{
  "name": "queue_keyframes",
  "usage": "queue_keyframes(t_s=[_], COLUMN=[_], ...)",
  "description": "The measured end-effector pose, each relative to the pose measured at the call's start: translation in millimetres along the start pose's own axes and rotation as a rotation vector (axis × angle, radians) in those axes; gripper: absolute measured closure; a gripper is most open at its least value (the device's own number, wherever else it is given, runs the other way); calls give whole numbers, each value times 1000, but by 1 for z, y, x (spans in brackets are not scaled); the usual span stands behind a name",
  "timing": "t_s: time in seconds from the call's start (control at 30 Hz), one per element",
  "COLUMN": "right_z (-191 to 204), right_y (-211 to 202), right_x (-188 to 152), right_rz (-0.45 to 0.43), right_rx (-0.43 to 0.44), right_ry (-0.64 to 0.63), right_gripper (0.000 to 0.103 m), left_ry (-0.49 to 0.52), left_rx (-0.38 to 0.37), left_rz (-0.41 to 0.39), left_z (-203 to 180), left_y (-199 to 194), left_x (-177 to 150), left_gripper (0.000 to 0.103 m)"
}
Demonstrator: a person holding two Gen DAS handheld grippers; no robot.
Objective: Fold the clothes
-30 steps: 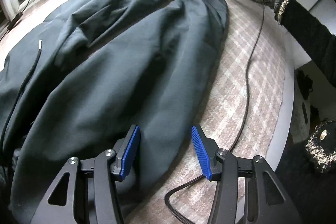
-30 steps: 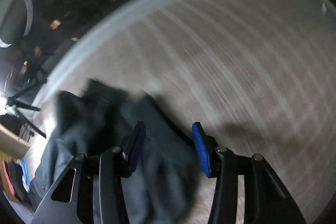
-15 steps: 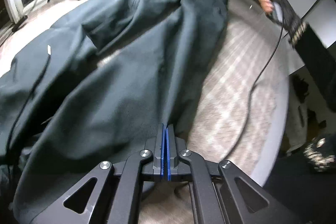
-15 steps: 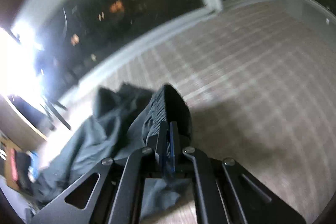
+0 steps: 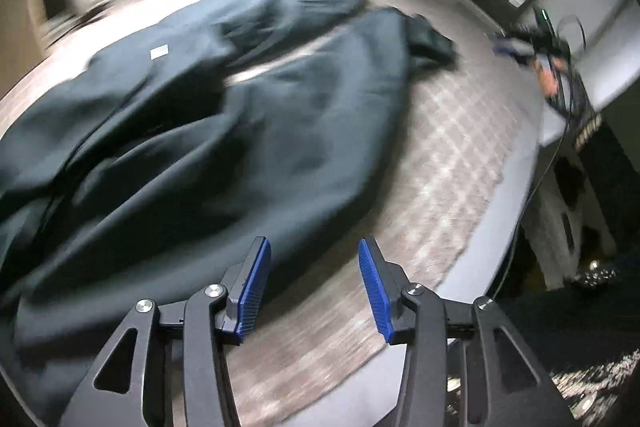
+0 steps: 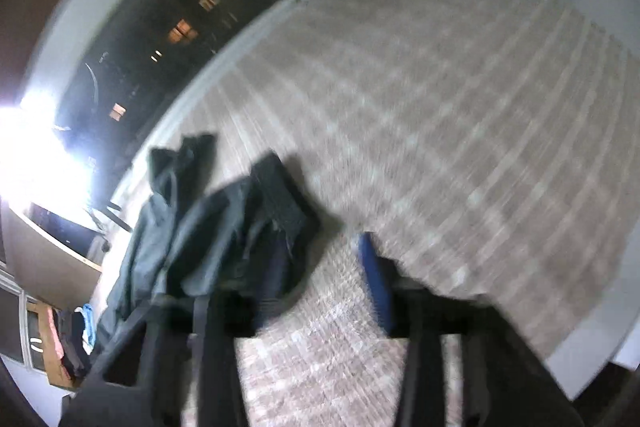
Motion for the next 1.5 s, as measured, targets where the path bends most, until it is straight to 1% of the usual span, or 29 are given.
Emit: queue_keyframes(t_s=[0.03, 0.13, 0.17, 0.23, 0.27, 0.33, 0.37, 0.4, 0.43, 0.5, 0.6, 0.63, 0.7, 0.73, 0.77, 0.83, 0.87, 0.9, 0.93, 0.97, 1.0, 1.03, 1.07, 1.1, 1.17, 1.27, 1.4, 1.47, 1.5], right_z=[3, 13, 16, 21, 24, 32, 36, 39, 40, 42, 43, 43, 43, 44, 46, 51, 54, 57, 61, 64, 67, 70, 74, 77, 82, 87, 86, 78, 73], right_y=[15, 51, 60, 71, 75, 82, 84, 85, 86, 87, 88, 89, 90, 91, 92, 94, 95, 97, 100, 102, 102, 102, 102, 99, 87, 51, -14, -45, -60], right_x=[-3, -8, -11, -13, -12, -9, -9, -9, -8, -7, -5, -5, -5, -4, -4, -3, -2, -3, -3, -4, -4, -3, -3, -2, 2, 9, 12, 8, 6], right_rz=[15, 78, 92, 86, 75, 61, 57, 52, 48, 43, 47, 51, 57, 57, 56, 50, 47, 47, 53, 53, 47, 41, 35, 25, -7, -64, -137, -181, -204], right_rx=[9, 26, 33, 42, 38, 25, 16, 8, 5, 3, 23, 35, 50, 41, 32, 22, 22, 23, 26, 30, 34, 38, 42, 45, 51, 68, 85, 79, 74], right_ry=[5, 29, 34, 47, 52, 45, 36, 28, 25, 30, 67, 83, 113, 112, 101, 85, 79, 72, 65, 59, 53, 47, 40, 35, 27, 21, 3, 6, 8], right_gripper=[56, 56, 55, 54, 47, 46, 46, 46, 46, 46, 46, 46, 46, 46, 46, 46, 49, 56, 76, 87, 87, 90, 92, 92, 94, 94, 95, 95, 95], left_ry=[-37, -212, -286, -436, -509, -610, -683, -735, -794, -874, -943, -953, -929, -908, -884, -805, -765, -727, -688, -654, -649, -644, -637, -631, -617, -598, -571, -560, -570], left_rx=[25, 114, 151, 223, 258, 318, 348, 352, 339, 315, 333, 345, 375, 386, 396, 414, 424, 435, 445, 452, 439, 427, 424, 421, 414, 404, 391, 384, 382], left_rz=[-12, -66, -88, -127, -143, -165, -181, -192, -210, -236, -263, -277, -304, -308, -309, -281, -266, -261, -256, -252, -258, -263, -265, -268, -274, -282, -293, -297, -283], left_z=[11, 61, 83, 122, 139, 158, 172, 181, 191, 206, 226, 232, 237, 239, 241, 240, 240, 239, 238, 237, 238, 238, 236, 234, 229, 223, 215, 211, 210], left_y=[-6, -39, -53, -79, -89, -97, -105, -108, -109, -107, -104, -106, -111, -111, -112, -105, -103, -103, -104, -105, -106, -108, -115, -121, -135, -155, -181, -194, -197], left_x=[-5, -34, -49, -83, -101, -129, -150, -162, -175, -190, -198, -199, -196, -193, -189, -176, -170, -165, -161, -156, -154, -153, -152, -151, -150, -148, -145, -144, -149], left_gripper=[60, 60, 59, 58, 58, 58, 58, 57, 57, 56, 56, 56, 54, 53, 49, 45, 45, 46, 52, 70, 76, 77, 95, 100, 100, 100, 101, 101, 101])
Point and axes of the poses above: each gripper's, at about its wrist camera, not at the fingertips, and y roughly the way its jaws point, z to its left, x to its top, the point moved 6 cm from there along y, roughly the way its jaws point, and after that the axes turned 3 degrees about -x, right-handed, at the moved point
